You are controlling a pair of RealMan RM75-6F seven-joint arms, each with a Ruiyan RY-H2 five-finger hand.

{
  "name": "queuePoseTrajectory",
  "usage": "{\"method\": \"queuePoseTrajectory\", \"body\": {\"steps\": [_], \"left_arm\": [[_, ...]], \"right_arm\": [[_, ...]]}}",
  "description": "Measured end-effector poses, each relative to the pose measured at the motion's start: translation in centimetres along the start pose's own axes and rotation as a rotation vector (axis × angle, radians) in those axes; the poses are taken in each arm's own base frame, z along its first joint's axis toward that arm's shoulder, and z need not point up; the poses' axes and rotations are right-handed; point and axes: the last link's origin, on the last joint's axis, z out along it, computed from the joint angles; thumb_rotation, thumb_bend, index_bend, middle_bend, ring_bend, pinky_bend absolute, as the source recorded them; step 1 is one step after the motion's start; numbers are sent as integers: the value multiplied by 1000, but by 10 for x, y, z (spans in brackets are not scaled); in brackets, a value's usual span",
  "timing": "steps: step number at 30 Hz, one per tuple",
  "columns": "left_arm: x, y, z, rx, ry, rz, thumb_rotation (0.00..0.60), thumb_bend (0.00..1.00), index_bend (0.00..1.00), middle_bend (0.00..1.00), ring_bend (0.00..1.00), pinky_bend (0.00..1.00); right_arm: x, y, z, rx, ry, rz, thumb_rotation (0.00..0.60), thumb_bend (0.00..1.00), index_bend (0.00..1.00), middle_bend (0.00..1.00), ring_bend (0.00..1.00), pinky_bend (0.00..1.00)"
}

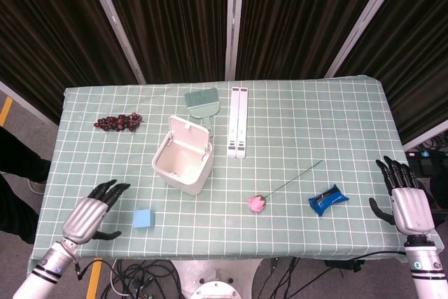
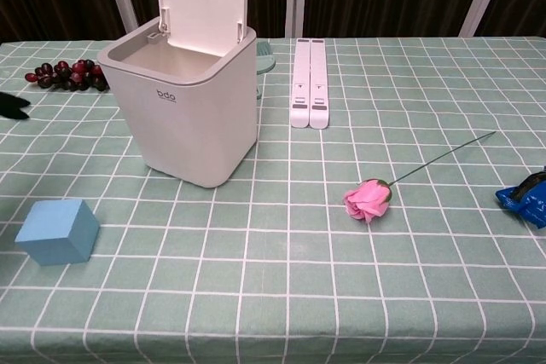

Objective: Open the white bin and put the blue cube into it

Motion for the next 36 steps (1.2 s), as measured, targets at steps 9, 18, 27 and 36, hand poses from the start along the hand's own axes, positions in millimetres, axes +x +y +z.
{"method": "queuePoseTrajectory", "body": {"steps": [9,18,27,36], "left_arm": [[-36,15,23,-18,-49,-38,600,31,134,186,139,280],[-44,18,36,-3,-30,-69,600,31,235,281,261,468],[-49,18,37,20,-26,-64,600,37,368,406,393,605],[-50,24,43,9,10,-73,600,110,469,504,498,692]], "right_arm": [[-2,4,0,-9,-8,6,600,259,0,0,0,0],[-2,7,0,-14,-15,9,600,262,0,0,0,0],[-3,7,0,-15,-21,7,600,263,0,0,0,0],[-3,7,-1,-18,-26,6,600,263,0,0,0,0]]}}
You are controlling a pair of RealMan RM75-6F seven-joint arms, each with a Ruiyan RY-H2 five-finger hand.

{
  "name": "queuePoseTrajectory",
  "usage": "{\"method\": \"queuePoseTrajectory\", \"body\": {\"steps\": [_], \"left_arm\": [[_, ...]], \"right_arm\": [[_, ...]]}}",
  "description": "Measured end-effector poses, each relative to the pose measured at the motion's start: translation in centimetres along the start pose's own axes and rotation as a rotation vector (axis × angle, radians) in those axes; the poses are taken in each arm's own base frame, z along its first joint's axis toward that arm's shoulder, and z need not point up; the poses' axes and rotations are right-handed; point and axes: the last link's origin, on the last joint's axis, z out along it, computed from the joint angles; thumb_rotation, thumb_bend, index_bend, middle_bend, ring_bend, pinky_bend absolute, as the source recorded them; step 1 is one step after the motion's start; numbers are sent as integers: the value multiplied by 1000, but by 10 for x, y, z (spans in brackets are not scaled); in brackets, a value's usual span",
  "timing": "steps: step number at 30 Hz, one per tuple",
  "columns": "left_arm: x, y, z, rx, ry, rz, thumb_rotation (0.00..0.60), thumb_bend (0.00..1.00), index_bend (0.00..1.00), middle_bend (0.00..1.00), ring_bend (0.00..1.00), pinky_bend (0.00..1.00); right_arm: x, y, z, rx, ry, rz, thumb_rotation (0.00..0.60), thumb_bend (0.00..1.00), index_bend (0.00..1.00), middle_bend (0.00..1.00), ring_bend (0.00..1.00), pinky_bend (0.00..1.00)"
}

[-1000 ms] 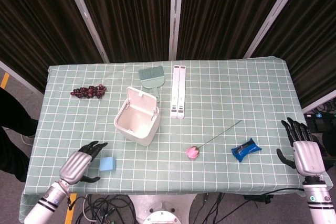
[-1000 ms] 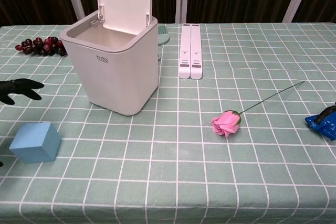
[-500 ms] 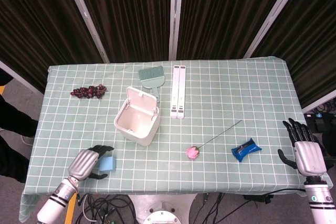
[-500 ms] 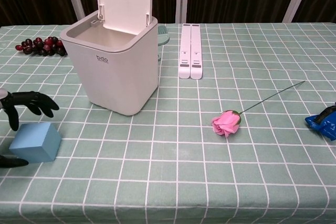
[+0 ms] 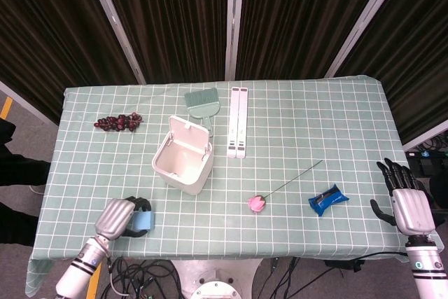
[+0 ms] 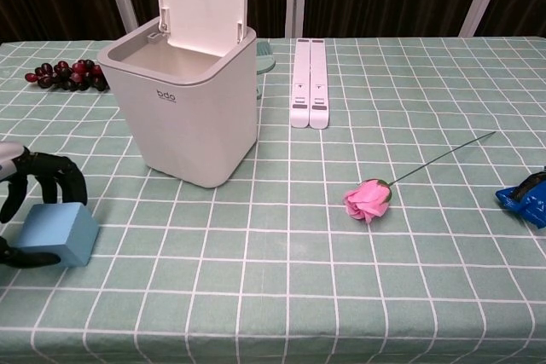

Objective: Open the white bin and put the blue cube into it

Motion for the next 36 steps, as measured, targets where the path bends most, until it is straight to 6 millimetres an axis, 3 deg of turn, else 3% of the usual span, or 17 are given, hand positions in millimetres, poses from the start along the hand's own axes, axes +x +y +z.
{"method": "queuePoseTrajectory", "body": {"steps": [6,10,17,23,28,32,36], "left_arm": [[5,1,0,1,31,-5,600,176,501,534,530,715],[24,-3,-4,10,99,11,600,173,501,533,530,715],[96,-13,-11,69,354,90,600,176,501,533,530,716],[149,7,7,0,500,122,600,176,501,533,530,720],[161,33,34,-99,512,117,600,175,495,532,529,720],[156,60,58,-190,490,91,600,167,491,528,525,719],[146,75,78,-235,461,81,600,159,463,511,509,713]], "right_arm": [[1,1,0,-2,4,0,600,263,0,0,0,0],[2,1,0,-1,6,-3,600,264,0,0,0,0],[2,-3,1,13,4,-4,600,272,0,0,0,0],[0,-5,4,20,0,0,600,273,0,0,0,0],[4,-2,4,11,9,-1,600,273,0,0,0,0],[4,1,4,0,9,-2,600,273,0,0,0,0],[5,2,5,-10,10,-2,600,273,0,0,0,0]]}}
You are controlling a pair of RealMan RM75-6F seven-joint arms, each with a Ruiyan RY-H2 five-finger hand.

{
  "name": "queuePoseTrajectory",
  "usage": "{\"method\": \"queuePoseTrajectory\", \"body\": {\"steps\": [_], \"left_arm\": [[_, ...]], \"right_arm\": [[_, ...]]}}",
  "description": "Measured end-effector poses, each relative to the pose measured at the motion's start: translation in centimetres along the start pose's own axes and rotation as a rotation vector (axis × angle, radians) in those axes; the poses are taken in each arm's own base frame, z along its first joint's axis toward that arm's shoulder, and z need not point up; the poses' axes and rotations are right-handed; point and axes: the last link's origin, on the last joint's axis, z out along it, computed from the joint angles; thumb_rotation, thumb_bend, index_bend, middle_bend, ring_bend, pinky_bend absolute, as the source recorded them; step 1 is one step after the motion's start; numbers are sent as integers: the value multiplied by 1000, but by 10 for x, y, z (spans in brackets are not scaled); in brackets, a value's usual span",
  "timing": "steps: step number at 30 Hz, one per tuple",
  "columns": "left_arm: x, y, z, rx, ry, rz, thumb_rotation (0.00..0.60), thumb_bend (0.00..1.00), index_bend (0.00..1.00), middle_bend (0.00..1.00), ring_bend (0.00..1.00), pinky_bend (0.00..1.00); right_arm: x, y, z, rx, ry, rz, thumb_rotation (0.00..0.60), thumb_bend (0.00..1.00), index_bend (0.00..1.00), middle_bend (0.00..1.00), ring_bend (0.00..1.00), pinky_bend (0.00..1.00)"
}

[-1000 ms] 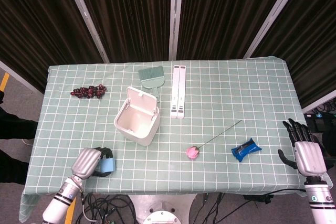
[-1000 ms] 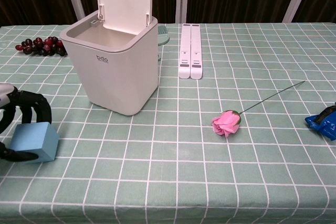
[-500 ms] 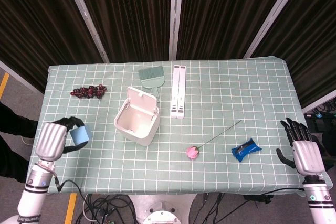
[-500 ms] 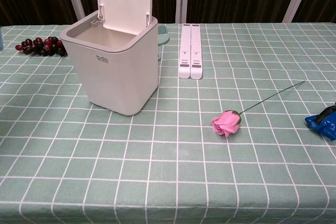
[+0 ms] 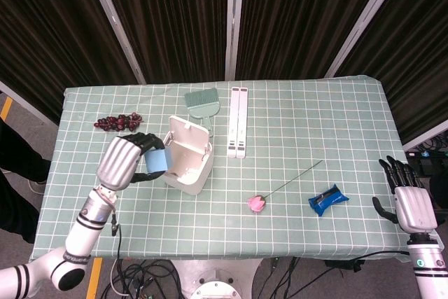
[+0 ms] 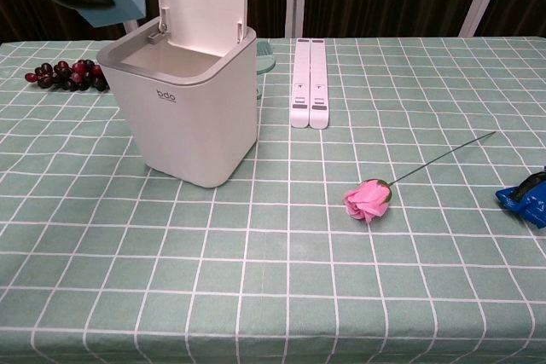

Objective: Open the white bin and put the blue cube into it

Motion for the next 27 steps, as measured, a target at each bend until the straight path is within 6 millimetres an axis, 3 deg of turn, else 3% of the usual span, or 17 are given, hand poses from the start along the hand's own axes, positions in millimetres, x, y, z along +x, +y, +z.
{"method": "queuePoseTrajectory", "body": {"steps": [1,4,5,8,13,18,22,27], "left_arm": [[-4,1,3,-5,-9,0,600,143,383,467,466,680],[-15,1,9,-9,-68,11,600,51,38,179,169,401],[-18,-1,11,-4,-97,24,600,32,2,117,100,324],[-21,-4,11,9,-133,55,600,17,0,95,74,265],[-3,-14,-3,48,-86,100,600,15,2,103,74,247],[18,-42,-49,161,-73,158,600,13,56,110,74,242],[19,-68,-92,216,-121,227,600,11,130,111,58,208],[21,-107,-138,259,-157,366,600,10,137,111,51,178]], "right_arm": [[0,0,0,-1,1,2,600,273,0,0,0,0],[0,1,0,-5,4,5,600,273,0,0,0,0],[0,2,0,-8,3,4,600,273,0,0,0,0],[0,5,0,-16,2,5,600,273,0,0,0,0],[-1,6,-1,-13,4,10,600,273,0,0,0,0],[0,4,-2,-1,10,12,600,273,0,0,0,0],[1,0,-5,6,14,10,600,273,0,0,0,0],[0,-5,-7,13,3,3,600,271,0,0,0,0]]}}
